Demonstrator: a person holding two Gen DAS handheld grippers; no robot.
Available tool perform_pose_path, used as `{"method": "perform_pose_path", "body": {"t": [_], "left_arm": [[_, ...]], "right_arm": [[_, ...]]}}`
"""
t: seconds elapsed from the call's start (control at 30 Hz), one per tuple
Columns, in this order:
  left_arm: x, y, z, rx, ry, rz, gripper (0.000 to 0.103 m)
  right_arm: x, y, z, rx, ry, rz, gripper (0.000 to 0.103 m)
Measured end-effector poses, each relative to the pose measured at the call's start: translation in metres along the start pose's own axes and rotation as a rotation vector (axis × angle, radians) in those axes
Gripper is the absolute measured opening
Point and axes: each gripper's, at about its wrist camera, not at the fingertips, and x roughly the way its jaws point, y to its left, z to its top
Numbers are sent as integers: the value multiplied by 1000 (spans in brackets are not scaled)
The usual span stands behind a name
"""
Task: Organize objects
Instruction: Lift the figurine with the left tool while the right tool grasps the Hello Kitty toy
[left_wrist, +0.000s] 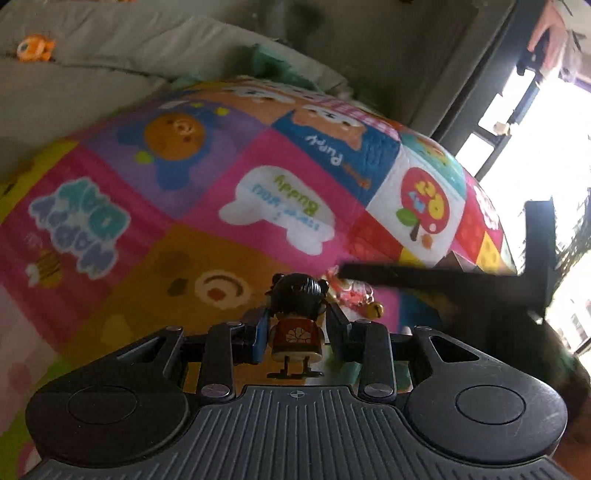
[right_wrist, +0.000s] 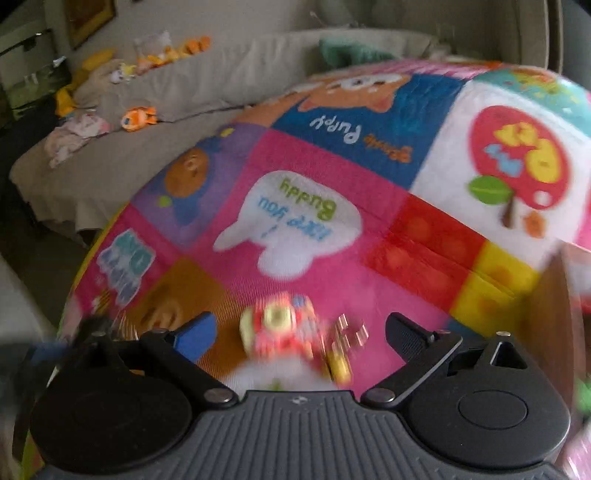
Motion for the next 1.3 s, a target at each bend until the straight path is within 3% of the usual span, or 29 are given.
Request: {"method": "perform_pose_path", "body": {"t": [0.1,0.17,0.2,0.37,0.5,0.67,0.7,0.77,0.83,1.03,1.13,1.3], "left_arm": [[5,3,-8,-9,22,-17,36],[5,6,-15,-23,34,-30,36],[4,7,-18,-29,38,-37,36],[8,-5,-32,-16,81,-110,36],[15,-24,-41,10,112,-152,36],[20,-50,-51,46,149,-191,36],[20,-56,-53,56,158,-196,36],[21,-69,-59,81,181,-210,36],[24,-81,-65,105,212,-224,36],[44,-120,-77,164,269,-256,36],[58,-137,-79,178,299,-282,35],[69,-159,-82,190,323,-352,35]], "right_arm": [[32,6,11,-16,56,-5,91],[42,9,7,-56,109,0,64],[40,10,3,-72,117,6,64],[-4,1,-40,-138,121,8,63],[-49,-9,-81,-187,122,-49,63],[-103,-41,-127,-139,110,-79,64],[-117,-50,-136,-107,89,-71,66],[-150,-71,-150,-45,22,-72,88],[-176,-92,-165,3,-36,-120,90],[-210,-143,-210,90,-59,-360,90],[-215,-154,-224,155,-55,-305,90],[-200,-133,-225,124,-40,-211,90]]}}
